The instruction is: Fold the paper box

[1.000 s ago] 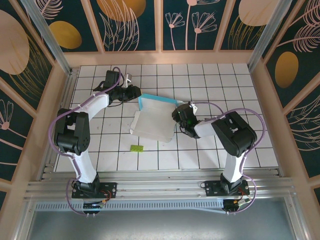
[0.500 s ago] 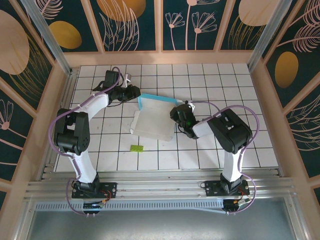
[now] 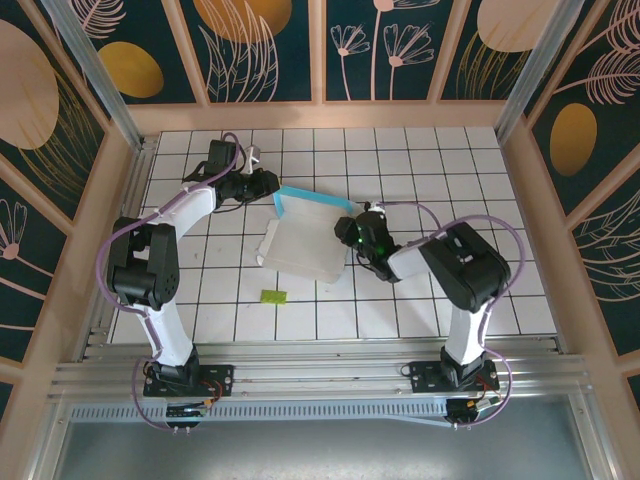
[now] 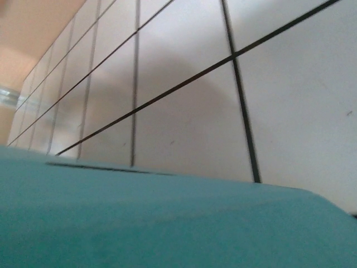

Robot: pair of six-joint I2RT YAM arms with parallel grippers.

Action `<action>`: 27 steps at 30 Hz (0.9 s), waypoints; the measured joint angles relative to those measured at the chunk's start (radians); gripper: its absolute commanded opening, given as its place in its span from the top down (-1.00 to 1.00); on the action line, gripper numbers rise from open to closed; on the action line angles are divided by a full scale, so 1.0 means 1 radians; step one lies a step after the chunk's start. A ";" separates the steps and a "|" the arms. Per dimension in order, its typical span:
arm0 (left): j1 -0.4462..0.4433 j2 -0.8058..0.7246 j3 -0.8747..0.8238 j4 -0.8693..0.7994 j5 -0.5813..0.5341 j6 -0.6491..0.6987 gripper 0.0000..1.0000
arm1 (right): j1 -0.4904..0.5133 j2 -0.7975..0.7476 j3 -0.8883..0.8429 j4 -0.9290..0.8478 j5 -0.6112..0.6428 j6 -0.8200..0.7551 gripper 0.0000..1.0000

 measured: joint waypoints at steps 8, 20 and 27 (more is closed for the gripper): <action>-0.014 0.003 0.040 -0.057 -0.001 0.012 0.37 | 0.008 -0.418 -0.158 -0.093 0.019 -0.180 -0.67; -0.016 0.007 0.054 -0.072 -0.001 0.018 0.19 | -0.194 -0.565 -0.231 -0.239 -0.156 -0.548 -0.82; -0.016 -0.007 0.050 -0.077 -0.044 0.032 -0.02 | -0.238 -0.360 -0.065 -0.285 -0.286 -0.705 -0.32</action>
